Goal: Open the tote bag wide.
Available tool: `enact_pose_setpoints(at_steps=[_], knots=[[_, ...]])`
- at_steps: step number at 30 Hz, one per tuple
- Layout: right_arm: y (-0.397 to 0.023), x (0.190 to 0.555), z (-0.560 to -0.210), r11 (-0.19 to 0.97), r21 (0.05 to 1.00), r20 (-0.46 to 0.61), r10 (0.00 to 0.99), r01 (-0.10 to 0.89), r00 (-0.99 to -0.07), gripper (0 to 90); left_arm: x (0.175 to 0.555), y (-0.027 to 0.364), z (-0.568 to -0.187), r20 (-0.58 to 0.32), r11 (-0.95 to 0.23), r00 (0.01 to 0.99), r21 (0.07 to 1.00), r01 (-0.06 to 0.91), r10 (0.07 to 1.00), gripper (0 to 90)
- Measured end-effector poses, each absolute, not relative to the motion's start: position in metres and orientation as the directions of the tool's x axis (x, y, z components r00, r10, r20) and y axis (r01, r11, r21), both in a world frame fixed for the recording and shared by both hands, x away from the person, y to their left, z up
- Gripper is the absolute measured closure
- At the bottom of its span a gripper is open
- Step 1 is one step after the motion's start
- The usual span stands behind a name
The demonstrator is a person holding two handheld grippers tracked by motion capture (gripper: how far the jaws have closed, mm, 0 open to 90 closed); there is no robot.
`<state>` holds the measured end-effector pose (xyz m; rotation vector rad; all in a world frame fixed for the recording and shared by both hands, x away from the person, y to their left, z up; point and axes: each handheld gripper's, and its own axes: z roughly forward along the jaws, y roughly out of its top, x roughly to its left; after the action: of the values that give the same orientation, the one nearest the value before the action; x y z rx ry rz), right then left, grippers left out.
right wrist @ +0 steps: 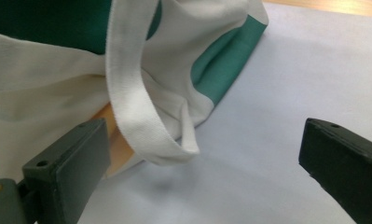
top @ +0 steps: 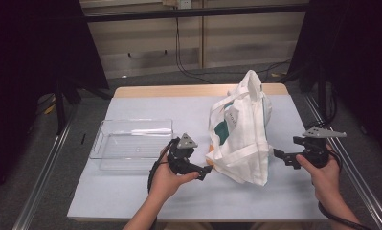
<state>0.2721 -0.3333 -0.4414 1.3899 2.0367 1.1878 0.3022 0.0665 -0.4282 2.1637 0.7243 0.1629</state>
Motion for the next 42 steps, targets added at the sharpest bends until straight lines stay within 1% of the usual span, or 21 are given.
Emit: enact_pose_setpoints(at_steps=[6, 7, 10, 20, 21, 24, 28, 32, 34, 35, 42], knots=[[-0.331, 0.28, -0.441, 0.163, 0.819, 0.106, 0.899, 0.55, -0.425, 2.4, 0.311, 0.064, -0.421, -0.137, -0.466, 0.819, 0.764, 0.445, 0.557, 3.9], [-0.33, 0.283, -0.44, 0.146, 0.819, 0.12, 0.902, 0.555, -0.414, 2.3, 0.312, 0.064, -0.419, -0.135, -0.465, 0.82, 0.767, 0.442, 0.556, 3.9], [-0.329, 0.285, -0.44, 0.15, 0.82, 0.111, 0.905, 0.552, -0.412, 2.4, 0.317, 0.062, -0.412, -0.136, -0.45, 0.81, 0.773, 0.447, 0.571, 4.1], [-0.328, 0.295, -0.438, 0.168, 0.821, 0.093, 0.904, 0.546, -0.418, 4.0, 0.334, 0.055, -0.396, -0.106, -0.458, 0.797, 0.77, 0.444, 0.594, 5.8], [-0.329, 0.296, -0.438, 0.175, 0.821, 0.085, 0.904, 0.544, -0.419, 4.4, 0.335, 0.053, -0.396, -0.113, -0.446, 0.792, 0.775, 0.449, 0.6, 5.9], [-0.332, 0.297, -0.436, 0.156, 0.825, 0.094, 0.91, 0.543, -0.403, 4.6, 0.34, 0.05, -0.394, -0.106, -0.46, 0.796, 0.767, 0.447, 0.595, 6.1], [-0.335, 0.3, -0.434, 0.135, 0.831, 0.11, 0.91, 0.539, -0.399, 5.4, 0.346, 0.048, -0.392, -0.109, -0.451, 0.794, 0.773, 0.446, 0.598, 6.7], [-0.335, 0.303, -0.435, 0.138, 0.828, 0.113, 0.909, 0.544, -0.402, 6.8, 0.352, 0.047, -0.391, -0.111, -0.453, 0.796, 0.771, 0.447, 0.596, 10.6], [-0.333, 0.305, -0.435, 0.144, 0.826, 0.11, 0.907, 0.545, -0.407, 7.9, 0.355, 0.047, -0.39, -0.105, -0.446, 0.785, 0.773, 0.451, 0.611, 11.1], [-0.332, 0.306, -0.435, 0.152, 0.826, 0.105, 0.905, 0.543, -0.413, 8.2, 0.356, 0.046, -0.39, -0.111, -0.438, 0.783, 0.777, 0.452, 0.611, 12.8], [-0.325, 0.307, -0.431, 0.161, 0.825, 0.11, 0.894, 0.541, -0.434, 12.1, 0.365, 0.038, -0.388, -0.091, -0.446, 0.79, 0.784, 0.432, 0.606, 15.7]])
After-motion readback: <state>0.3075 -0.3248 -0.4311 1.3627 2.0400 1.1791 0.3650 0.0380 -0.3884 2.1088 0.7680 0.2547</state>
